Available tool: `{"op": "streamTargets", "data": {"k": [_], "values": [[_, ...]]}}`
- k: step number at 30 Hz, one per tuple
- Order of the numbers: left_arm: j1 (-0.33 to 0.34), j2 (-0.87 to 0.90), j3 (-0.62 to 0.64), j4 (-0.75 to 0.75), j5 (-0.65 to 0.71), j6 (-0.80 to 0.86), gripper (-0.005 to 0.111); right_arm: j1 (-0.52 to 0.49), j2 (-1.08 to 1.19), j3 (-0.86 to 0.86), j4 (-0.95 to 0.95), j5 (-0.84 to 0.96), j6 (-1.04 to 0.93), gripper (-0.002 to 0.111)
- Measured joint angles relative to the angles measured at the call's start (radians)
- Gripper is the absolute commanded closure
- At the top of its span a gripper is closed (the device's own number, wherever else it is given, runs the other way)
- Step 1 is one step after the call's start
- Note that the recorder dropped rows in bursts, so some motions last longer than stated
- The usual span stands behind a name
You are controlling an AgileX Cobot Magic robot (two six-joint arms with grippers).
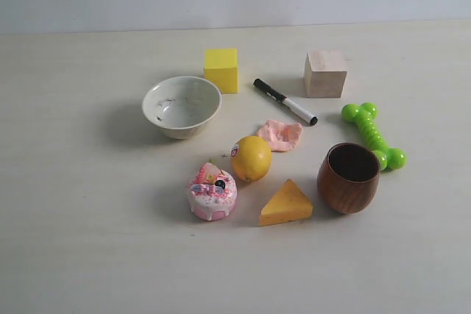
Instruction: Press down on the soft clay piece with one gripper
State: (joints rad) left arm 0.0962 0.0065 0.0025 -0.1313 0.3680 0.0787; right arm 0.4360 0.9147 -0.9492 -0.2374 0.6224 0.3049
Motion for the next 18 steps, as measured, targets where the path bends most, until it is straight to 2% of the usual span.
{"op": "streamTargets", "data": {"k": [4, 13, 18], "values": [[0.000, 0.000, 0.000, 0.000, 0.000, 0.000, 0.107, -0.115, -0.109, 0.035, -0.009, 0.005, 0.005, 0.108], [0.000, 0.000, 0.000, 0.000, 0.000, 0.000, 0.107, -0.494, -0.439, 0.233, -0.002, -0.012, 0.005, 0.108], [0.000, 0.000, 0.000, 0.000, 0.000, 0.000, 0.107, -0.570, -0.561, 0.309, 0.005, -0.019, 0.005, 0.108]]}}
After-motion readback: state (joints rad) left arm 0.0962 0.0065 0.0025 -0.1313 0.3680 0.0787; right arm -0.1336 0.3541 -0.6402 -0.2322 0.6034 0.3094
